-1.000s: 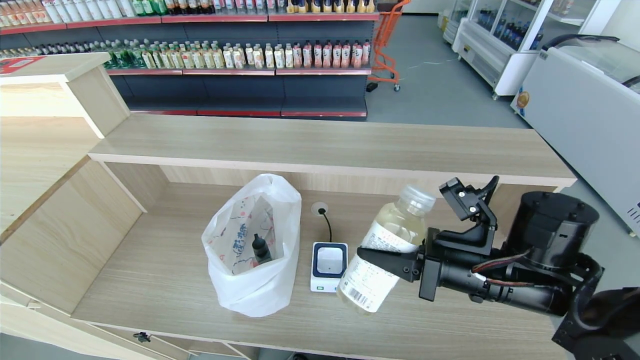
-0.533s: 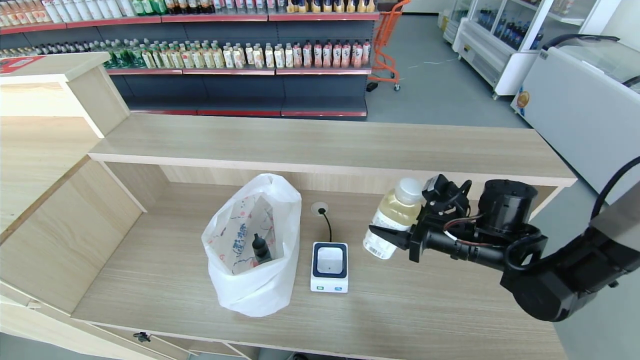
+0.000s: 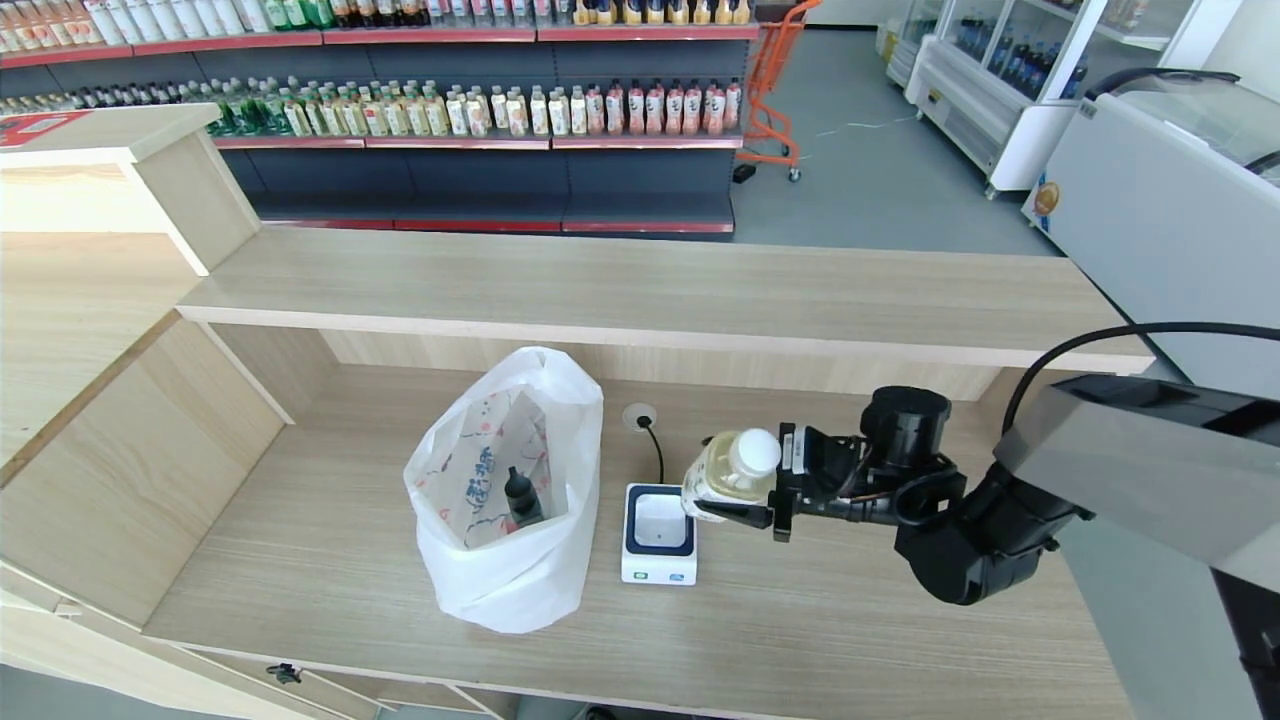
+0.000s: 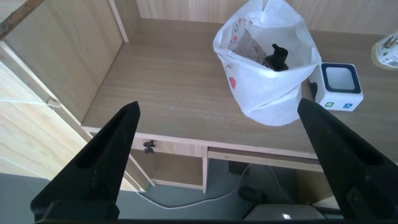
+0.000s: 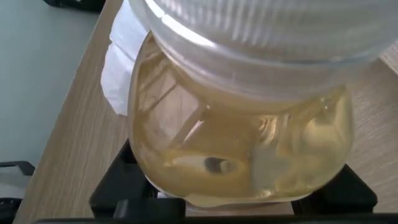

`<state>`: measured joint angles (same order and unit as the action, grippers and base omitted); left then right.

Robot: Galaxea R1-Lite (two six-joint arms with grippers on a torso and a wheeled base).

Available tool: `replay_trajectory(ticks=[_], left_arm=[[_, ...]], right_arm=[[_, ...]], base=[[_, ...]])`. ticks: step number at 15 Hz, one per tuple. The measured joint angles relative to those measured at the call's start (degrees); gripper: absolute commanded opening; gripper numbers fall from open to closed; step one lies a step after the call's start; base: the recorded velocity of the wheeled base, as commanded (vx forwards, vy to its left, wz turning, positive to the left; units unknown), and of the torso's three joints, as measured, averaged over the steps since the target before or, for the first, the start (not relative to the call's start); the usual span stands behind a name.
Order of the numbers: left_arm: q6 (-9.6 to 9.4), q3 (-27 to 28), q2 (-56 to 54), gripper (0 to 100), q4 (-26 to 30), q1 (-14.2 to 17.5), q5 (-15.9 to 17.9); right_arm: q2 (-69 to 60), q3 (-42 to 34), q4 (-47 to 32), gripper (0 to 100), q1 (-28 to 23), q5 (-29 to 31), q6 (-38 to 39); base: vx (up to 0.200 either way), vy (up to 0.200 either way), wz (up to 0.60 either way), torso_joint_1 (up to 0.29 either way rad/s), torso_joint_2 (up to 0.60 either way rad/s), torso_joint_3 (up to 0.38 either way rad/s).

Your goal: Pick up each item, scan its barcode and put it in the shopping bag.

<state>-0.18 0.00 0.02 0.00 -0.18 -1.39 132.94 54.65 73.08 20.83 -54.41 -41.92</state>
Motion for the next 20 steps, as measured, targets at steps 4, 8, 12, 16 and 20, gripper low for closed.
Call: replay_trajectory(ticks=[4, 8, 12, 16, 20], left_arm=[[0.00, 0.0, 0.0, 100, 0.0, 0.0, 0.0], [0.00, 0.0, 0.0, 100, 0.0, 0.0, 0.0], [0.00, 0.0, 0.0, 100, 0.0, 0.0, 0.0], [0.00, 0.0, 0.0, 100, 0.0, 0.0, 0.0], [0.00, 0.0, 0.0, 100, 0.0, 0.0, 0.0]], right_arm=[[5.8, 5.2, 1.0, 0, 0.0, -6.2, -6.4], [9.7, 7.9, 0.9, 0, 0.0, -7.8, -11.8], [12.6, 9.8, 1.0, 0, 0.1, -9.2, -14.0], [14.9, 14.7, 0.8, 0, 0.4, -10.8, -14.1], [17.8, 20.2, 0.2, 0, 0.9, -11.9, -13.8]], base=[[0.000, 0.000, 0.00, 0.000, 0.00, 0.000], [0.000, 0.000, 0.00, 0.000, 0.00, 0.000], [0.000, 0.000, 0.00, 0.000, 0.00, 0.000], [0.000, 0.000, 0.00, 0.000, 0.00, 0.000], [0.000, 0.000, 0.00, 0.000, 0.00, 0.000]])
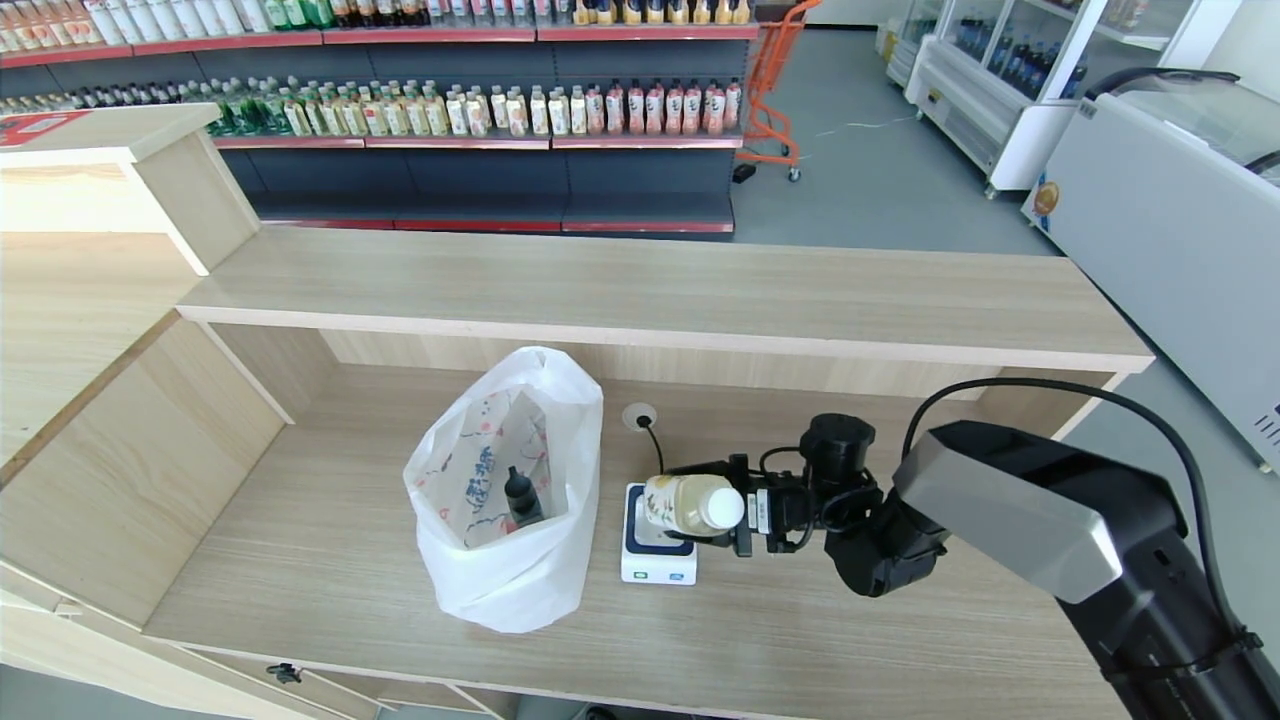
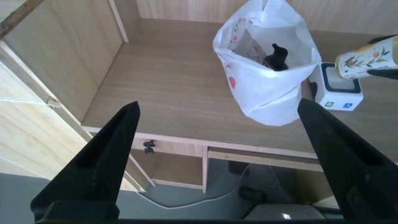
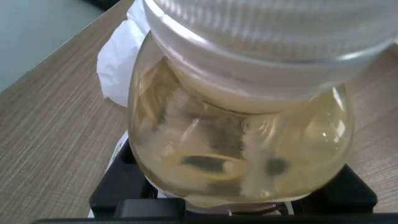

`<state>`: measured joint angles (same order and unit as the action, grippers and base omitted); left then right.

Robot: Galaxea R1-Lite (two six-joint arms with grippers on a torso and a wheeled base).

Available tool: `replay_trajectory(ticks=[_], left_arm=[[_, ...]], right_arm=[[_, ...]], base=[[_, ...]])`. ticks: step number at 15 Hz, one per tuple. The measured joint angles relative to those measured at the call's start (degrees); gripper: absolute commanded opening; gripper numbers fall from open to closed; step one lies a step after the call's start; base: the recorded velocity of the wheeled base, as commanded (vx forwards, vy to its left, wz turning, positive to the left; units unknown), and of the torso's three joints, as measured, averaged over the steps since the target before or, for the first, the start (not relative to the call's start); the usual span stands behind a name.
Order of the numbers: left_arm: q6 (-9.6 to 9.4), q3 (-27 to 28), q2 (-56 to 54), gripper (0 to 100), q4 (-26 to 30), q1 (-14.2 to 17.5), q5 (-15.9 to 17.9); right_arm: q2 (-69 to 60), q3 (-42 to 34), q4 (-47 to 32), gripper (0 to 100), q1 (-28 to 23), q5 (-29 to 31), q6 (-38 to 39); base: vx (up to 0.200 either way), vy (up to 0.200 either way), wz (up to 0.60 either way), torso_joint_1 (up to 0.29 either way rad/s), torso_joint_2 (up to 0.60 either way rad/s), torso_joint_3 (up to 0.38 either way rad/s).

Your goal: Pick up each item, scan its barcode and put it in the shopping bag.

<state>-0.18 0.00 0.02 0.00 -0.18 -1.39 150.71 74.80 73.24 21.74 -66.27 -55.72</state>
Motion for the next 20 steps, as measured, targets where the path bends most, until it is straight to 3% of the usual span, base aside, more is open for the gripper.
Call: replay_trajectory(ticks=[6, 12, 16, 20], left_arm=[[0.00, 0.0, 0.0, 100, 0.0, 0.0, 0.0], [0.00, 0.0, 0.0, 100, 0.0, 0.0, 0.0], [0.00, 0.0, 0.0, 100, 0.0, 0.0, 0.0], [0.00, 0.0, 0.0, 100, 0.0, 0.0, 0.0]], right_arm=[[3.5, 5.7, -0.1, 0, 1.8, 0.0, 1.3], [2.8, 3.1, 0.1, 0, -0.7, -0.1, 3.2], [-3.7, -2.8, 1.7, 0, -2.6, -0.1, 12.3], [-19.1, -16.3, 2.7, 0, -5.5, -0.1, 28.6]], base=[[0.000, 0.000, 0.00, 0.000, 0.00, 0.000], [0.000, 0.000, 0.00, 0.000, 0.00, 0.000], [0.000, 0.000, 0.00, 0.000, 0.00, 0.000], [0.000, 0.000, 0.00, 0.000, 0.00, 0.000]])
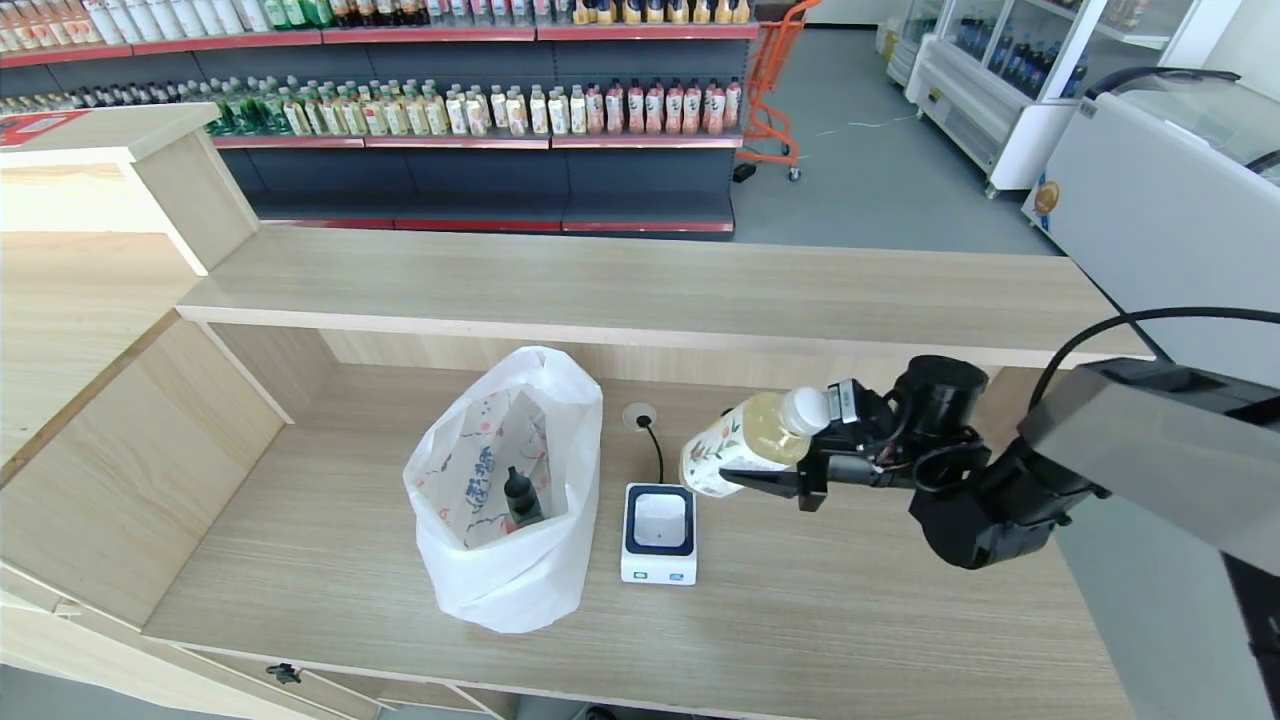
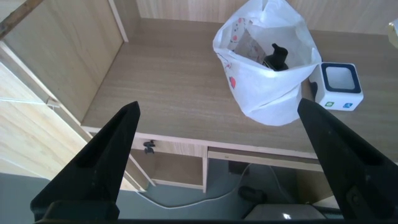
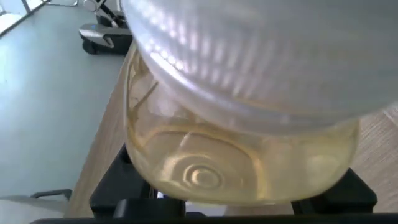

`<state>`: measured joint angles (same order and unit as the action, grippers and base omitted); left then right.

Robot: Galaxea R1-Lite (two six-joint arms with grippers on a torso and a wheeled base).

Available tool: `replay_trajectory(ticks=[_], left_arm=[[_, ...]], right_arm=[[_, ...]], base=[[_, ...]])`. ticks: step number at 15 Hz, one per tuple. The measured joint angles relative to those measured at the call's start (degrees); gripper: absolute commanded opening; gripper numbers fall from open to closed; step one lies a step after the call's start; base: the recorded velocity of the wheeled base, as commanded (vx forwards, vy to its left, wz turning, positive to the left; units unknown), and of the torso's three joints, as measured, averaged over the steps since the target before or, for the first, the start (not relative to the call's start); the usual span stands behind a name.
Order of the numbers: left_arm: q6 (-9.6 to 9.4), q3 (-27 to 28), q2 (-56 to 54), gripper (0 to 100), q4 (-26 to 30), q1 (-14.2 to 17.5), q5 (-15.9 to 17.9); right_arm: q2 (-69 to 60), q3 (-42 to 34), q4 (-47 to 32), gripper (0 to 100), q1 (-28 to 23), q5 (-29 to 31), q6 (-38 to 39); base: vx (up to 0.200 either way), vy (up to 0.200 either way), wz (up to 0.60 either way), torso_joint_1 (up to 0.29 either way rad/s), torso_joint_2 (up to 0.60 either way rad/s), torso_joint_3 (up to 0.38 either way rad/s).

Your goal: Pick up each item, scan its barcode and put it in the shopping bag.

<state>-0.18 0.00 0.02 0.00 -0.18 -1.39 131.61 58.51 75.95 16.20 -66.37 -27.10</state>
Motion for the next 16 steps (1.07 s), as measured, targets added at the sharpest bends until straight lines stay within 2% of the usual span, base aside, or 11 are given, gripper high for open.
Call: replay_trajectory(ticks=[2, 3, 6, 10, 12, 16], left_arm=[[0.00, 0.0, 0.0, 100, 0.0, 0.0, 0.0], [0.00, 0.0, 0.0, 100, 0.0, 0.0, 0.0], [0.00, 0.0, 0.0, 100, 0.0, 0.0, 0.0], [-0.13, 0.0, 0.0, 100, 0.0, 0.0, 0.0], [-0.09, 0.0, 0.0, 100, 0.0, 0.0, 0.0], [0.21, 0.0, 0.0, 100, 0.0, 0.0, 0.1]], right_arm=[[-7.7, -8.9, 0.4, 0, -1.2, 1.3, 9.4], [-11.8, -13.7, 0.6, 0, -1.6, 4.2, 15.2], [-22.0, -24.6, 0.9, 0, -1.0, 19.6, 31.4], [-29.9, -31.8, 0.4, 0, 0.3, 33.6, 41.3], [-32.5, -33.8, 0.4, 0, 0.4, 35.0, 42.3], [-36.9, -38.2, 0.4, 0, 0.2, 35.3, 44.2]], base=[[0.000, 0.000, 0.00, 0.000, 0.00, 0.000], [0.000, 0.000, 0.00, 0.000, 0.00, 0.000], [0.000, 0.000, 0.00, 0.000, 0.00, 0.000], [0.000, 0.000, 0.00, 0.000, 0.00, 0.000], [0.000, 0.000, 0.00, 0.000, 0.00, 0.000], [0.000, 0.200, 0.00, -0.001, 0.00, 0.005]])
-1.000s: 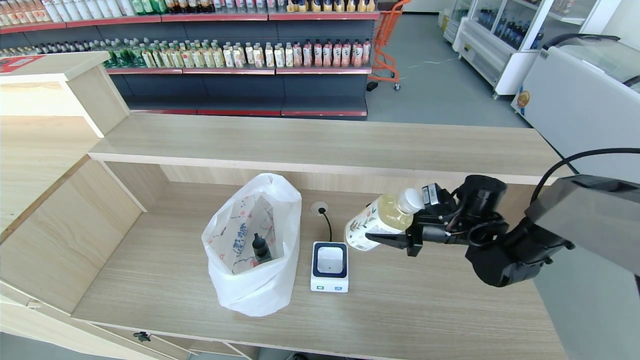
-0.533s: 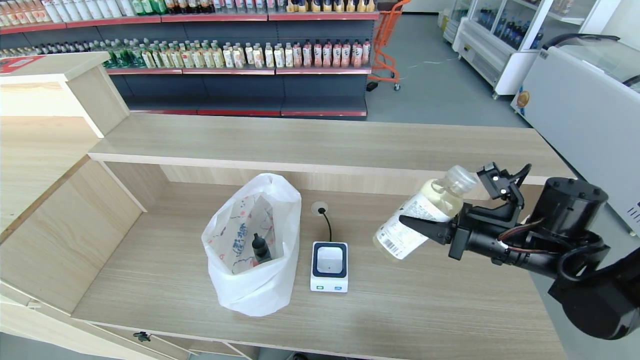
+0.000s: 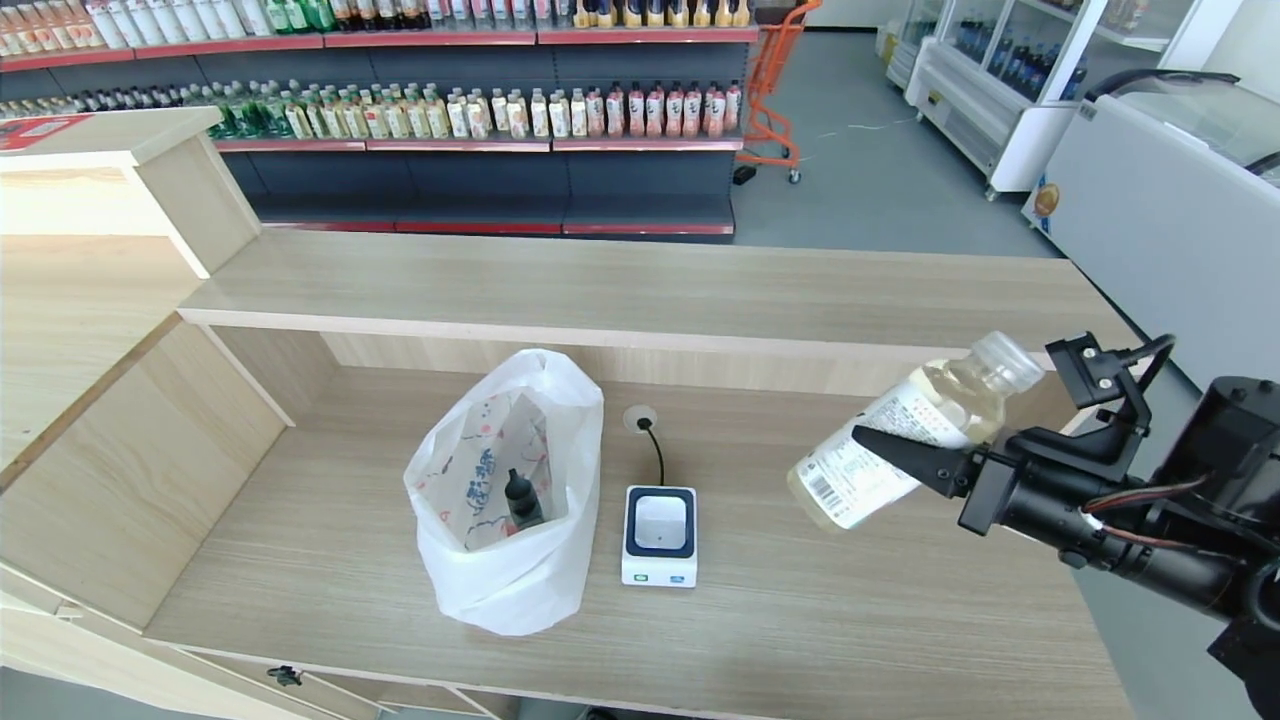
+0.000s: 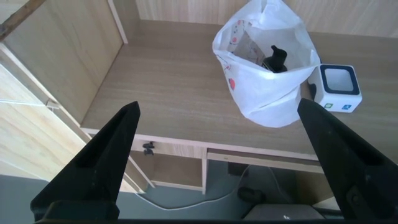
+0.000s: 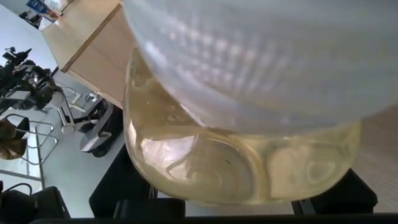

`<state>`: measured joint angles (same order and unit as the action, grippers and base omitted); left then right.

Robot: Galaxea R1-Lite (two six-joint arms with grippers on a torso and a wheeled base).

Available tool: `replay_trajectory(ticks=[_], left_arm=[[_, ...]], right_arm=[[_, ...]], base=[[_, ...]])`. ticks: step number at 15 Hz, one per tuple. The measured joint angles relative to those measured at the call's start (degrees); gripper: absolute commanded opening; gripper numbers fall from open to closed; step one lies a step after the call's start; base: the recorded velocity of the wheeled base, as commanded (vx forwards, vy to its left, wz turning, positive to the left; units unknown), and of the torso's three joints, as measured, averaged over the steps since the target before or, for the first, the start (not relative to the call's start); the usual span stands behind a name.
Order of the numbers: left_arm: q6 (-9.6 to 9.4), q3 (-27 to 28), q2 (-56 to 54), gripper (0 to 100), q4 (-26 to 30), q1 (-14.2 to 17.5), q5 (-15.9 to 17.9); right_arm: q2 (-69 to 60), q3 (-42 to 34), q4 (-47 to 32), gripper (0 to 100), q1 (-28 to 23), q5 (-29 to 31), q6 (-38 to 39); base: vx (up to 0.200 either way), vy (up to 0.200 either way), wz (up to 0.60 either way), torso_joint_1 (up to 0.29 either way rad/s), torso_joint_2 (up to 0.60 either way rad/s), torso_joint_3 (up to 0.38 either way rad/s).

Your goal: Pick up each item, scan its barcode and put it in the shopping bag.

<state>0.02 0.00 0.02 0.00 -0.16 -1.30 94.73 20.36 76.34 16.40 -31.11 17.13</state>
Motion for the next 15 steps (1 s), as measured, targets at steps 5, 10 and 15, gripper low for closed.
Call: replay_trajectory(ticks=[5, 10, 15], left_arm=[[-0.05, 0.0, 0.0, 100, 0.0, 0.0, 0.0], [-0.16, 0.0, 0.0, 100, 0.0, 0.0, 0.0], [-0.18, 0.0, 0.0, 100, 0.0, -0.1, 0.0]], right_arm=[[-1.2, -1.1, -0.1, 0, -0.6, 0.1, 1.3], [2.4, 4.3, -0.2, 0, -1.4, 0.4, 1.3], [9.8, 16.3, -8.2, 0, -0.6, 6.0, 0.6]], base=[[0.000, 0.200, 0.00, 0.002, 0.00, 0.003], [0.000, 0.200, 0.00, 0.004, 0.00, -0.001], [0.000, 0.040, 0.00, 0.001, 0.00, 0.000]])
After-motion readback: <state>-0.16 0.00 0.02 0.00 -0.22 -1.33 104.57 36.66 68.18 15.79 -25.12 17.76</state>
